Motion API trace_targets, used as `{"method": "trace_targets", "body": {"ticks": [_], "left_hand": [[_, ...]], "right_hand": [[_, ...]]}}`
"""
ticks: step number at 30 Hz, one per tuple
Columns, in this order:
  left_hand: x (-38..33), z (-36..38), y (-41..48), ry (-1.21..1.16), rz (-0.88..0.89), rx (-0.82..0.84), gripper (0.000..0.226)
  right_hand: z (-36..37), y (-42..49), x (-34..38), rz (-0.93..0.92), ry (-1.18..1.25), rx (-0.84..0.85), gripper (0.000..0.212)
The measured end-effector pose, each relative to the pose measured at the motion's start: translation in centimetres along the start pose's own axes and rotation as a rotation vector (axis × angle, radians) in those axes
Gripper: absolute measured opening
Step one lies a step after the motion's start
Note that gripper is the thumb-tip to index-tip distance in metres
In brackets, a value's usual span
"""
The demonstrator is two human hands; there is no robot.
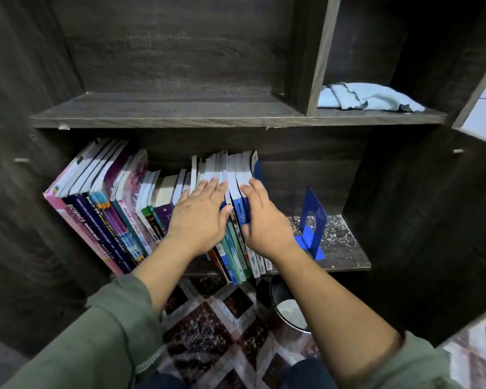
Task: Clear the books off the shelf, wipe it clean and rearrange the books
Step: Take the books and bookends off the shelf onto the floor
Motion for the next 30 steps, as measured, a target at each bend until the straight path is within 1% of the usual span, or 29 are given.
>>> {"method": "trace_targets", "body": {"ticks": [4, 9, 13, 17, 19, 21, 22, 25, 27, 30], "left_hand": [[0.2, 0.0, -0.1, -0.013, 0.019, -0.012, 0.056], [0.2, 0.0, -0.1, -0.021, 0.014, -0.032, 0.055], [0.2, 0.0, -0.2, -0.021, 0.011, -0.04, 0.055], [0.2, 0.0, -0.3, -0.023, 0.004, -0.038, 0.055], [0.1, 0.0, -0.2, -0.02, 0.0, -0.035, 0.055], [0.1, 0.0, -0.3, -0.015, -0.005, -0.035, 0.055], [0.1, 0.0, -0.3, -0.015, -0.005, -0.035, 0.055], [0.1, 0.0, -0.3, -0.029, 0.004, -0.032, 0.054], [0.1, 0.0, -0.4, -0.026, 0.005, -0.029, 0.055], [0.1, 0.0, -0.4, -0.022, 0.001, -0.025, 0.055]], "right_hand": [[-0.3, -0.4, -0.6, 0.028, 0.011, -0.108, 0.061], [-0.9, -0.2, -1.1, 0.026, -0.08, -0.226, 0.043], [-1.0, 0.1, -1.3, 0.096, -0.122, -0.283, 0.045], [-1.5, 0.3, -1.1, 0.1, -0.167, -0.328, 0.046], [-2.0, 0.6, -0.9, 0.091, -0.202, -0.325, 0.037], [-2.5, 0.7, -0.8, 0.075, -0.217, -0.332, 0.023], [-2.7, 0.6, -0.8, 0.071, -0.216, -0.341, 0.024], [-2.5, 0.2, -1.3, 0.062, -0.172, -0.322, 0.045], [-2.1, -0.2, -1.6, 0.052, -0.153, -0.316, 0.056], [-2.2, -0.4, -1.8, 0.063, -0.159, -0.313, 0.063]]}}
Point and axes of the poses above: each hand's wrist, its own y-axis towards the middle knuckle, its own z-axis out of the palm, x = y × z, the point moved 9 cm from there along y, towards the middle knuckle, and after that the axes turned 15 degrees about x, right-handed, at the moved point
